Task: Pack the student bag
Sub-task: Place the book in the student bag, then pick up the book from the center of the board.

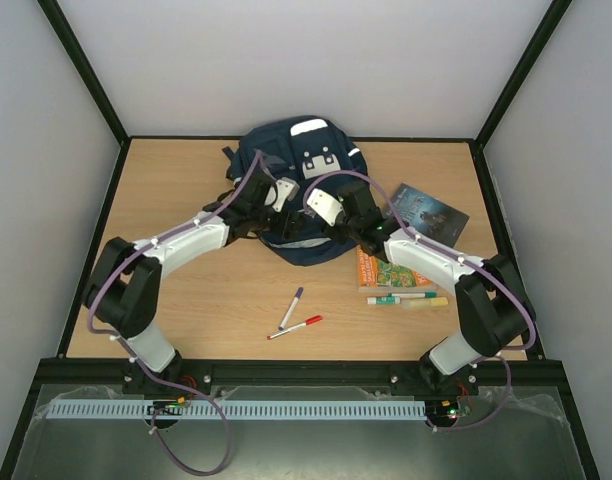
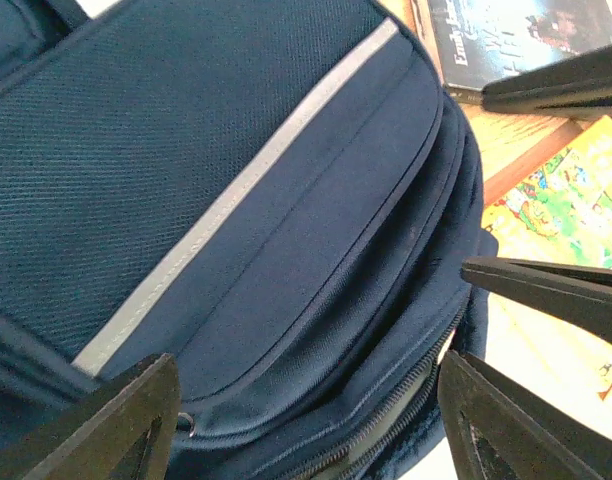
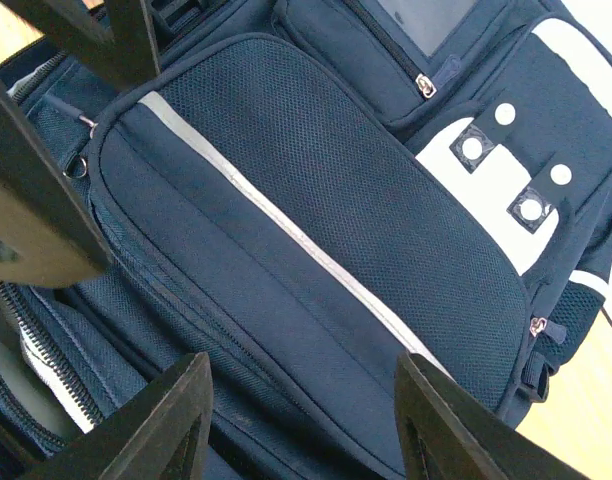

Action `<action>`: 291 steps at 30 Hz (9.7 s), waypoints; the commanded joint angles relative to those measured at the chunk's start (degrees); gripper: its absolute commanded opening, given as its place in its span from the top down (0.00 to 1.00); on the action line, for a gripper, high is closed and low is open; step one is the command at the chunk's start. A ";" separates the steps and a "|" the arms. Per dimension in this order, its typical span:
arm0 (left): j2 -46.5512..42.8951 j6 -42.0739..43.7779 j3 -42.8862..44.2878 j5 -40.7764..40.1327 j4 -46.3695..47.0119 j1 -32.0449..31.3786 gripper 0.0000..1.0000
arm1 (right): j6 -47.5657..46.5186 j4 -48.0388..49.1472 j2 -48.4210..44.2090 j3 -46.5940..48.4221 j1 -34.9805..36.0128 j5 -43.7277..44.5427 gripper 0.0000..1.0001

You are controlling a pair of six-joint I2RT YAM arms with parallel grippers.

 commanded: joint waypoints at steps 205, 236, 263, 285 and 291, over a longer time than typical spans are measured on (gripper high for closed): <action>28.50 -13.52 33.27 4.63 3.72 -18.60 0.18 | 8.45 -37.06 -12.17 -14.28 -46.24 -12.05 0.41; 41.97 -7.95 39.69 3.24 -10.69 -19.32 0.24 | 7.70 -36.47 2.55 -11.18 -44.84 -12.55 0.62; 14.72 -20.29 1.35 -1.65 2.63 -19.30 0.28 | 29.39 -36.08 15.38 17.80 -26.14 -11.01 0.44; 12.16 -23.32 -4.72 2.85 11.77 -15.51 0.22 | 26.58 -43.36 5.88 1.79 -33.21 -29.75 0.41; 14.38 -24.83 -4.34 6.23 14.29 -15.66 0.28 | 27.35 -40.89 11.68 1.61 -33.14 -31.21 0.47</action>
